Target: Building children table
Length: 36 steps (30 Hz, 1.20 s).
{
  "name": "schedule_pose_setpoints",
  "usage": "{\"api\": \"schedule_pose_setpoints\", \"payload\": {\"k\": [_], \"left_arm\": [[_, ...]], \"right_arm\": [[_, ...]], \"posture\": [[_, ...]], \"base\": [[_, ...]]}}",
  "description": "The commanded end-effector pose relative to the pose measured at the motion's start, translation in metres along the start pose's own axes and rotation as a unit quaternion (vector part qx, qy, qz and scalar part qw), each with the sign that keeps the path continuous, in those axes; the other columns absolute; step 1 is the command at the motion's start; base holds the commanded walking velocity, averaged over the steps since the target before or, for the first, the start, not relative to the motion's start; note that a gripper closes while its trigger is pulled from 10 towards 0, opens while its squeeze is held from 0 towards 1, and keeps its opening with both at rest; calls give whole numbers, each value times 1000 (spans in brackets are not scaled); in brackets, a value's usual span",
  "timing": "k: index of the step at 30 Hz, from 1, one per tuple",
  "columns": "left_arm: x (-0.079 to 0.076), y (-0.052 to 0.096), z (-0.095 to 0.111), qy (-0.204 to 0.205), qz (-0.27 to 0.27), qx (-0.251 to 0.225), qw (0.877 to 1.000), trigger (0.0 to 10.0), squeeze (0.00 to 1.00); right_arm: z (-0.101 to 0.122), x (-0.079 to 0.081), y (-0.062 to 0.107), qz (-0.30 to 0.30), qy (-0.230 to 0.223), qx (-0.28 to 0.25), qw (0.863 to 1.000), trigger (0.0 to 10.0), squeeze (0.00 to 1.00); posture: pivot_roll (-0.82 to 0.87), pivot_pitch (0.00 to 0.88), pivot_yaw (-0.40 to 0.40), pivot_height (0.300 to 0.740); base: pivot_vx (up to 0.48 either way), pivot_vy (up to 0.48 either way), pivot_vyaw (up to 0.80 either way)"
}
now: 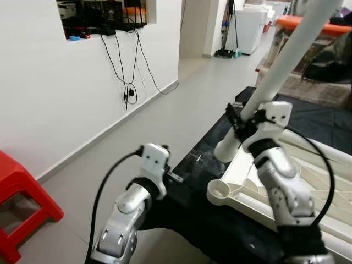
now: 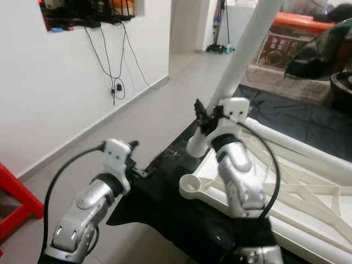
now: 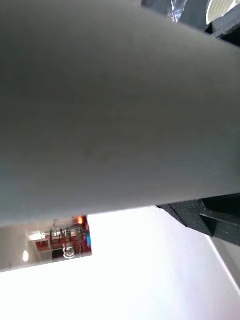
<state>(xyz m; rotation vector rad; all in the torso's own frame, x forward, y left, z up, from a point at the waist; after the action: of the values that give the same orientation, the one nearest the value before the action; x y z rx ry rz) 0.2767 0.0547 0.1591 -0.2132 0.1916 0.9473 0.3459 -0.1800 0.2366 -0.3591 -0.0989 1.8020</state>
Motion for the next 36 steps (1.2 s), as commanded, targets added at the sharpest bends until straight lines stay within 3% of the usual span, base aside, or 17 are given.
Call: {"api": "schedule_pose_setpoints", "payload": {"k": [1,6,9,13,18,26,36], "left_arm": [[-2,7,-1,5,-5,14,1000,10000,0],[-2,16,-2,13,0,26,1000,10000,0],[-7,23,-1,33,-22,39,998,10000,0],[-12,28,-1,37,-42,46,997,10000,0],[-19,44,-5,33,-71,77,994,10000,0],[-21,52,-7,33,-75,90,993,10000,0],[-23,57,-4,39,-76,96,992,10000,0]], "right_arm": [[5,-3,-7,58,-36,-7,998,10000,0],[15,-9,-8,129,-64,-25,989,10000,0],[25,-8,2,228,-93,-55,968,10000,0],[27,-9,6,263,-96,-65,958,10000,0],[17,1,16,351,-69,-44,933,10000,0],[5,6,23,397,-51,-21,916,10000,0],[-1,7,23,407,-29,-17,913,10000,0]], "posture": [[85,90,-83,740],[92,113,-80,740],[99,138,-75,740],[102,144,-73,740],[112,162,-66,740],[114,171,-63,740],[118,184,-62,740]], "base": [[0,0,0],[0,0,0],[0,0,0],[0,0,0],[0,0,0],[0,0,0],[0,0,0]]}}
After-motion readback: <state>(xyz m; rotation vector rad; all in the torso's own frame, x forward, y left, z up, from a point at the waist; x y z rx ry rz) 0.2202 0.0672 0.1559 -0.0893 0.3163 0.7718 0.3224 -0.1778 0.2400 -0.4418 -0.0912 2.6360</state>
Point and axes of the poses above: a point about 5 cm out from each wrist's last joint towards the gripper, its own y axis pointing back from the gripper into the wrist, its own z axis along the axis of the wrist's last joint, x = y × z, the point moved 1 cm from there along -y, pointing out of the wrist towards the gripper, and after that the axes turned 15 degrees about y, right-handed, at the moved point
